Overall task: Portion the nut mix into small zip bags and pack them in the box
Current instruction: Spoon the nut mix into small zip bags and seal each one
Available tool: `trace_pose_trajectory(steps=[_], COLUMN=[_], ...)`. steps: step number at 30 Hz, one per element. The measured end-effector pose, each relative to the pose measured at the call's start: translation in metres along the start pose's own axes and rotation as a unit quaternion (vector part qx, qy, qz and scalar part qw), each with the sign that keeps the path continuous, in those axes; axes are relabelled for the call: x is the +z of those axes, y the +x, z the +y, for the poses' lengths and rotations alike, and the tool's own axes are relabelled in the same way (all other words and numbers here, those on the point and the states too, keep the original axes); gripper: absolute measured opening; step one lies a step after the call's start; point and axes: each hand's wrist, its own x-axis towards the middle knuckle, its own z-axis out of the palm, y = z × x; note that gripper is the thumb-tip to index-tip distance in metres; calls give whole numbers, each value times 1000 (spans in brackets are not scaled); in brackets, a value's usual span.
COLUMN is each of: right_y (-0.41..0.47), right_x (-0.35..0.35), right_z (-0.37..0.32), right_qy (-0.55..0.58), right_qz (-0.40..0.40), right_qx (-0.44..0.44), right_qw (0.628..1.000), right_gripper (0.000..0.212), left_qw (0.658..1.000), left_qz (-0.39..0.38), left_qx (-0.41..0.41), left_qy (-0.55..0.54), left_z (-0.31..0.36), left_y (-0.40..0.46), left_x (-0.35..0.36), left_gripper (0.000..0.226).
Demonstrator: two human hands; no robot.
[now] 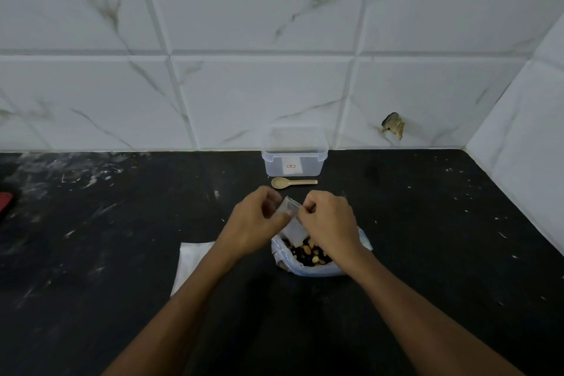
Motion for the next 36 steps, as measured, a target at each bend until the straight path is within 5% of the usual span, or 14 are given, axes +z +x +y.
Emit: trace_pose_trajectory(steps=[3, 5, 11, 20, 26, 36], right_y=[5, 8, 9, 41, 102, 157], right_x=[-1, -3, -7, -13, 25, 84], right_z=[-3, -7, -14, -1, 33, 65], right_qy=[30, 41, 72, 158, 43, -125], right_qz=[-12, -20, -55, -90, -56, -120], right_qx=[9, 17, 34, 107, 82, 11], right_qw=[999, 999, 995, 977, 994, 985], right_gripper=[14, 14, 12, 19, 18, 32], left_qw=[998, 997, 994, 987, 985, 986], left_qz=[-55, -52, 22, 83, 87, 77], left_qx=[26, 53, 81, 48, 45, 30], left_qy=[-30, -18, -75, -131, -145, -144], left_z=[-15, -23, -17, -28, -29, -38], left_y=[0, 1, -3, -8, -9, 1], left_x=[12, 22, 30, 25, 21, 14], left_gripper=[95, 107, 71, 56, 54, 64])
